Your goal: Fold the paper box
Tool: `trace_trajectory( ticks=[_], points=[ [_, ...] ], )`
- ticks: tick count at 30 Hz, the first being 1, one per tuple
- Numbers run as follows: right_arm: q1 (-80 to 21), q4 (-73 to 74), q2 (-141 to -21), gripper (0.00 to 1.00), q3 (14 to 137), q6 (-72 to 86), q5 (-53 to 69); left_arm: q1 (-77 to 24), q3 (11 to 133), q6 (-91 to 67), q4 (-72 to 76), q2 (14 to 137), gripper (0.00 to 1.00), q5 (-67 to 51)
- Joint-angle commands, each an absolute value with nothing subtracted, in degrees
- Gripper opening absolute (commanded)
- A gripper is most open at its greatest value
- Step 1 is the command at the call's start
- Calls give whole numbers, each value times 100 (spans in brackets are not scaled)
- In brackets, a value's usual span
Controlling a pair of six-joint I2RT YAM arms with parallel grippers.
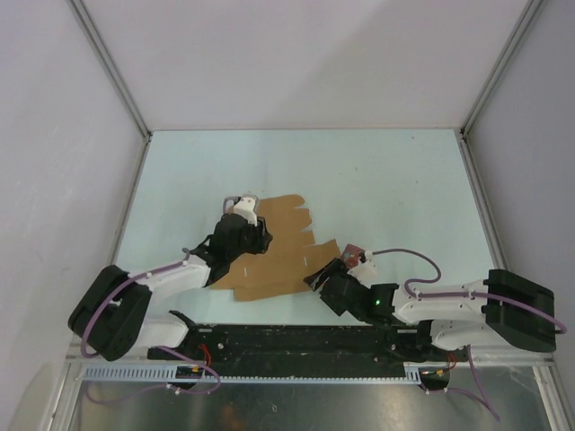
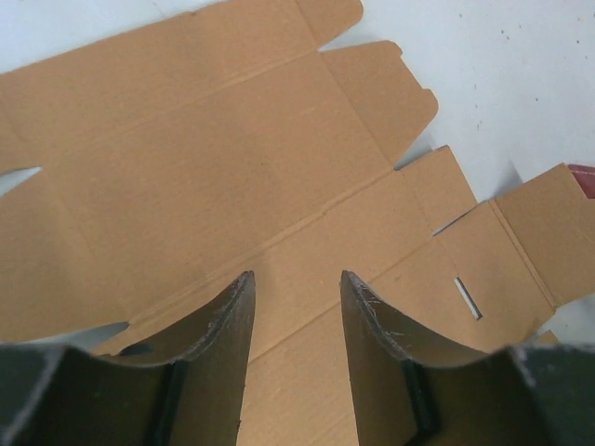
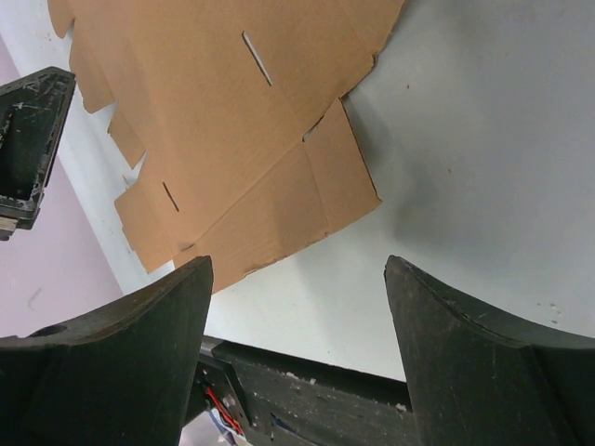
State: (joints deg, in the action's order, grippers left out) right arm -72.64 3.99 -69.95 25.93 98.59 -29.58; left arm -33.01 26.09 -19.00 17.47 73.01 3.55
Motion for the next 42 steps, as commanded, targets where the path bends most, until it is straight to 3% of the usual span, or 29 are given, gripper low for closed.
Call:
trace_trajectory(
  ticks=[1,11,22,34,42],
  points=[
    [-7269,-210,-7329,80,2575,10063,-3252,-3331,2935,-1863,1715,7663,47,-114],
    [-7128,-966,-8050,77,2575,10178,-2980,-3331,3357,-1828,1064,8463,46,-114],
    [-6970,-1642,-8481,68,2452,10152,-3032,-3331,3208,-2048,1002,8561,43,-264],
    [-6829,-2434,-8798,47,2434,9888,-2988,-3375,2839,-2557,1002,8034,42,-229],
    [-6829,-2207,-8517,29,2470,9511,-3225,-3410,2514,-2847,1011,7542,41,-114]
  ],
)
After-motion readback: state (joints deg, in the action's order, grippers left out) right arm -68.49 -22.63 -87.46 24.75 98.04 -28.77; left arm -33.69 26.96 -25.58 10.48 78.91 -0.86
